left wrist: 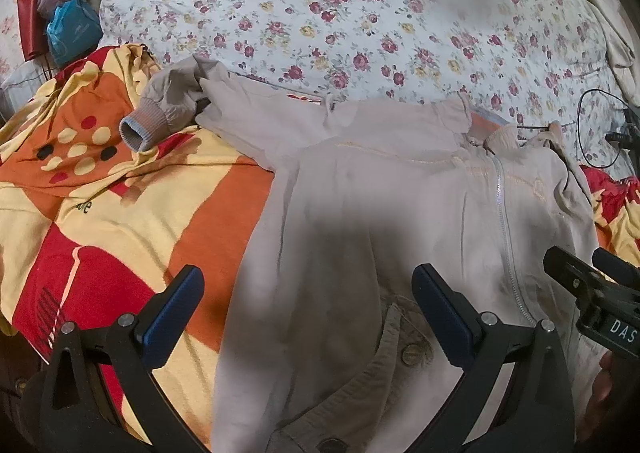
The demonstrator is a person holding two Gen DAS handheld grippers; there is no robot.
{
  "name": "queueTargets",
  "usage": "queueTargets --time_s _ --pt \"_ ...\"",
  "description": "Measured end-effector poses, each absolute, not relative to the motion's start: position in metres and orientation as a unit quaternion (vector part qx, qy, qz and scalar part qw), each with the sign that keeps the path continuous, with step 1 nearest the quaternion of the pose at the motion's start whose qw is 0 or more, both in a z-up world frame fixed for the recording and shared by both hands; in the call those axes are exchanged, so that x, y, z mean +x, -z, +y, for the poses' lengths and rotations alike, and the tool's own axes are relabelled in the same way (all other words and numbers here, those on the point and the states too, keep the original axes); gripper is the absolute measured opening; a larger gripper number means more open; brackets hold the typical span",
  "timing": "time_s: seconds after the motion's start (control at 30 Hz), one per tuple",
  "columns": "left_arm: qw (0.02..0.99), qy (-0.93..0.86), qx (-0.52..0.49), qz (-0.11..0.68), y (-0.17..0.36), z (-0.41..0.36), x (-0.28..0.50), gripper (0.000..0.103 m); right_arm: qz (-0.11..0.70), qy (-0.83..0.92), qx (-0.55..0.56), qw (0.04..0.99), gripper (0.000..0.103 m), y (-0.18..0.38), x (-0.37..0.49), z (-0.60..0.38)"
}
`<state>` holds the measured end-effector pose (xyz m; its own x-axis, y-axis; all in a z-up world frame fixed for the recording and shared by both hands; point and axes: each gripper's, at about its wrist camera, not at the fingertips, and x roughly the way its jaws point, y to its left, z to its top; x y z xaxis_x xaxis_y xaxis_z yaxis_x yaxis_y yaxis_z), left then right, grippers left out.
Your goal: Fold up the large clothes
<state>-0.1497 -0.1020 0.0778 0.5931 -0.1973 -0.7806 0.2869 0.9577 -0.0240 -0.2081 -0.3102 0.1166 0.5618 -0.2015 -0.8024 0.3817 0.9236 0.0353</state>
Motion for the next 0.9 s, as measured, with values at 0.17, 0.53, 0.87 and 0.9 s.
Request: queueTargets --time_s 0.17,0.53,0.87,0.9 --pt "0.889 0.136 0.054 0.433 -0.075 -0.103 -0.149 0.103 0.443 0.167 0.103 0.875 0.103 -0.114 -0.207 -0.311" --pt "0.886 0.131 0.057 0.441 -0.068 -0.105 -0.145 0.103 0.449 0.164 0.103 0.872 0.103 -0.109 -0.202 -0.313" --pt "0.884 0.128 0.056 0.446 -0.065 -0.104 -0.140 0.103 0.454 0.162 0.100 0.870 0.103 -0.105 -0.198 -0.314" --pt "0.884 0.127 0.056 0.447 -0.064 -0.104 -0.138 0.103 0.455 0.161 0.099 0.870 0.103 -0.105 -0.197 -0.314"
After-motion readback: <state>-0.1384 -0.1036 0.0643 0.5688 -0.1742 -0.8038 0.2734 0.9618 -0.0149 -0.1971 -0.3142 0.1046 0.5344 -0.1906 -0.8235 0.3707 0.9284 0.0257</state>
